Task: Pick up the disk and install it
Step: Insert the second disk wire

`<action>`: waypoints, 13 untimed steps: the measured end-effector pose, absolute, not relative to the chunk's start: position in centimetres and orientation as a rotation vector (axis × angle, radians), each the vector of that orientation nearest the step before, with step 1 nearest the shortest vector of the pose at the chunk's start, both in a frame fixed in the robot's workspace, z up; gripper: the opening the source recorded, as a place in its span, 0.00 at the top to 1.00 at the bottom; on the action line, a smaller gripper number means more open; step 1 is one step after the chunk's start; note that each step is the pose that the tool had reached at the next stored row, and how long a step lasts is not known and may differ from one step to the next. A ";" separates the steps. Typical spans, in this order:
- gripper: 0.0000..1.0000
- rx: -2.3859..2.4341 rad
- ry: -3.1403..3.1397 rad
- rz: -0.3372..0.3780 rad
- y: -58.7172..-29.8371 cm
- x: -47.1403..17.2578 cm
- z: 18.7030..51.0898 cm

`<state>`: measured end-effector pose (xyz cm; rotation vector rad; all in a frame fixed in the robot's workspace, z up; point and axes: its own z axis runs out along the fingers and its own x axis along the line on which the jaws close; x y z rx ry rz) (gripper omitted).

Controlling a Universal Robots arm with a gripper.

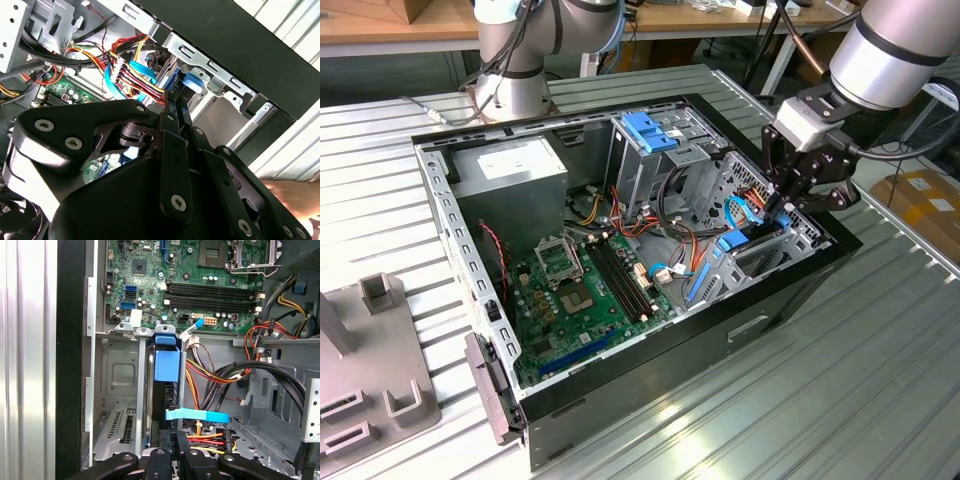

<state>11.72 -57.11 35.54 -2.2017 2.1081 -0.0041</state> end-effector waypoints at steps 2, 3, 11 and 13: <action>0.84 -2.202 2.108 -0.004 -57.1 11.6 35.5; 0.84 -2.202 2.108 -0.004 -57.1 11.6 35.5; 0.84 -2.200 2.106 -0.008 -57.1 11.5 35.4; 0.84 -2.200 2.106 -0.009 -57.1 11.5 35.4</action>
